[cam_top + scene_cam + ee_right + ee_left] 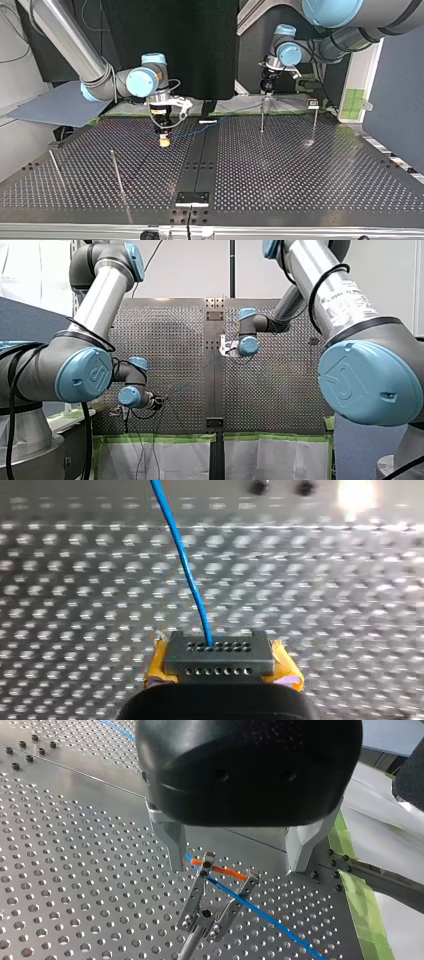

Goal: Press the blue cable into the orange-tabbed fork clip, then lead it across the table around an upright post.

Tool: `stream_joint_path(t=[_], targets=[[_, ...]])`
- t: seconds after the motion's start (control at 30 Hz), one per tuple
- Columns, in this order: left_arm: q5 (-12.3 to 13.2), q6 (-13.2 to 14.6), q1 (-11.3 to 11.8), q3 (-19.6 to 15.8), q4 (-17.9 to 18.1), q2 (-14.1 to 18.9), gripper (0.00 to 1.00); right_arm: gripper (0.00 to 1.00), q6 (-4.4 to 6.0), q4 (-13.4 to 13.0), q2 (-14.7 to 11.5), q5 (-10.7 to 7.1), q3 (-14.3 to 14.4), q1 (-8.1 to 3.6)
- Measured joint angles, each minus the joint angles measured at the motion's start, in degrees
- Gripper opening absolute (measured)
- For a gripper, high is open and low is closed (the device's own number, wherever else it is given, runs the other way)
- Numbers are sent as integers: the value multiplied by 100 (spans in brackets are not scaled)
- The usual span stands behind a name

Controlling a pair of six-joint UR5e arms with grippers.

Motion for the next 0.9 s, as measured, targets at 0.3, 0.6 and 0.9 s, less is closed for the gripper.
stream_joint_path(t=[0.3, 0.6, 0.9], targets=[[-13, 8, -7, 3, 0, 0, 100, 0, -19, 75, -206, 5, -150, 30], [-14, 12, -7, 2, 7, 0, 100, 0, -19, 379, -339, 25, -408, 50], [-14, -24, -7, 2, 84, 0, 100, 0, -35, 584, -460, 37, -634, 58]])
